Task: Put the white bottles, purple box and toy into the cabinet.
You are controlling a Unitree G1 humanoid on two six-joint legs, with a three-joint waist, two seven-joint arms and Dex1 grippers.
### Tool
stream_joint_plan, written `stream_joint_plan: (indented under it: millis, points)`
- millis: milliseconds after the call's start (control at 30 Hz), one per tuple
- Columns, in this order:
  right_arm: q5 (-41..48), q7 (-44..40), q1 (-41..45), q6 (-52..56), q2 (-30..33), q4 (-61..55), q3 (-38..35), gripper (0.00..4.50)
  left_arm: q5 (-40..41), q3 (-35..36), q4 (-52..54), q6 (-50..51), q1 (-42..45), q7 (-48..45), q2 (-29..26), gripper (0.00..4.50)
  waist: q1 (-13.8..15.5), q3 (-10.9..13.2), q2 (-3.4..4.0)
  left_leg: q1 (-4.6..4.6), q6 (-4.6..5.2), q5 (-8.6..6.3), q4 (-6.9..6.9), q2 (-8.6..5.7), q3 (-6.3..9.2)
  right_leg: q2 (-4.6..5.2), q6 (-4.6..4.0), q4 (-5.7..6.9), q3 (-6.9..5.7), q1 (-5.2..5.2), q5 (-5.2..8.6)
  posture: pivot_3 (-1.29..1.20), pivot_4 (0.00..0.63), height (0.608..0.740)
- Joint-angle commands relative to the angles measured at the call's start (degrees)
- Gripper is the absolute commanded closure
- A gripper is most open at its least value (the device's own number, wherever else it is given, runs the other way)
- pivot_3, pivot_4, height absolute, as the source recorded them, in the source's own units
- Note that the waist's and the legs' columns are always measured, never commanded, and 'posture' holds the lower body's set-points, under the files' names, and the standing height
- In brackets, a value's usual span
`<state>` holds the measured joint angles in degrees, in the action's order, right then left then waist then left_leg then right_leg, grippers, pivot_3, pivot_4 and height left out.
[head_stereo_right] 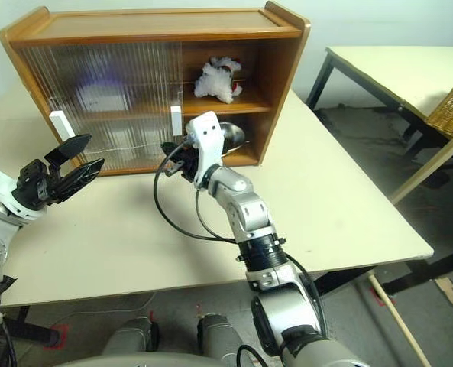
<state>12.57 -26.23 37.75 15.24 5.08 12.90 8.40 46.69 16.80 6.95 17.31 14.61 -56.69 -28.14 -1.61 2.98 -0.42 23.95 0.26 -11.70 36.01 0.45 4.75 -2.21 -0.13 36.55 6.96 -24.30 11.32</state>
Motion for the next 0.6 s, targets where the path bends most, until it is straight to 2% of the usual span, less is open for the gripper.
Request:
stream_joint_plan:
  millis: [33, 267, 600]
  points:
    - [-3.8, 3.3, 2.5, -4.3, -2.4, 3.7, 0.7, 4.47, -0.6, -0.2, 0.6, -0.3, -0.3, 0.2, -0.1, 0.00, 0.0, 0.0, 0.00, 0.00, -0.05, -0.03, 0.00, 0.00, 0.00, 0.00, -0.24, 0.00, 0.00, -0.01, -0.13, -0.01, 0.059, 0.740]
    - [-15.9, 17.9, 6.0, -9.5, -5.7, 8.2, 2.3, 4.47, -0.6, 0.0, 0.7, -0.4, -0.6, 0.3, -0.1, 0.00, -0.1, 0.0, 0.00, 0.03, -0.26, -0.16, -0.09, 0.03, 0.05, 0.00, -0.41, 0.00, -0.02, -0.13, -0.11, -0.01, 0.062, 0.740]
    - [-21.6, 28.7, 3.6, -2.8, -6.7, 2.6, 0.4, 4.47, -0.5, -0.2, 1.0, -0.5, -0.9, 0.4, 0.1, 0.00, 0.2, 0.0, 0.00, 0.05, -0.42, -0.25, -0.09, 0.04, 0.05, 0.00, -0.37, -0.02, -0.04, -0.10, -0.02, -0.02, 0.069, 0.740]
